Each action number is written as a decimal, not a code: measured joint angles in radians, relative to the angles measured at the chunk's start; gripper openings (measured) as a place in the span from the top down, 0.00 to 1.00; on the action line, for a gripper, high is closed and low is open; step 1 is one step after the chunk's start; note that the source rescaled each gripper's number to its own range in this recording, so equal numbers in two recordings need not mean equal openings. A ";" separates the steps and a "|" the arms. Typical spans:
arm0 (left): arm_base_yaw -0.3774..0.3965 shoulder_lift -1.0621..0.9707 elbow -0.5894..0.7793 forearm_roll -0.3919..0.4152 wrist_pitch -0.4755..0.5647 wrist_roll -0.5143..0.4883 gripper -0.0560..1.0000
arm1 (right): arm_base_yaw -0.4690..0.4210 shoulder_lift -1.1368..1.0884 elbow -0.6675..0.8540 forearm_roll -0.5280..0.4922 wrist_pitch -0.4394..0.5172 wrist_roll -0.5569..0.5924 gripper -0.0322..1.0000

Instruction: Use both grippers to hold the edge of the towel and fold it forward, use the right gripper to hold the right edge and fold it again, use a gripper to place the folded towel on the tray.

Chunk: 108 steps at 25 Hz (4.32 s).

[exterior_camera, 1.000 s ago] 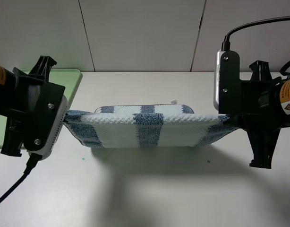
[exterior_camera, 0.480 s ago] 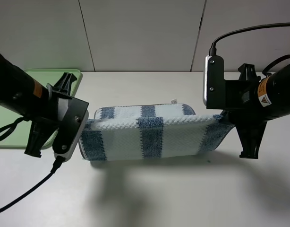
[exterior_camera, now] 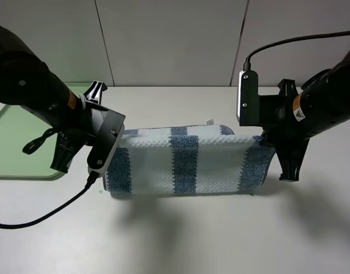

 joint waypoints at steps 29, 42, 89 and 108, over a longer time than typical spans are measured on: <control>0.101 0.111 -0.006 0.024 -0.199 -0.002 0.95 | -0.078 0.194 -0.110 -0.045 -0.136 -0.007 0.97; 0.101 0.111 -0.010 0.033 -0.255 -0.002 0.95 | -0.101 0.199 -0.113 -0.048 -0.205 -0.007 0.97; 0.106 0.111 -0.010 0.032 -0.377 -0.090 0.01 | -0.101 0.199 -0.113 -0.034 -0.381 0.184 0.00; 0.106 0.111 -0.010 0.032 -0.394 -0.090 0.00 | -0.101 0.199 -0.113 -0.025 -0.381 0.189 0.00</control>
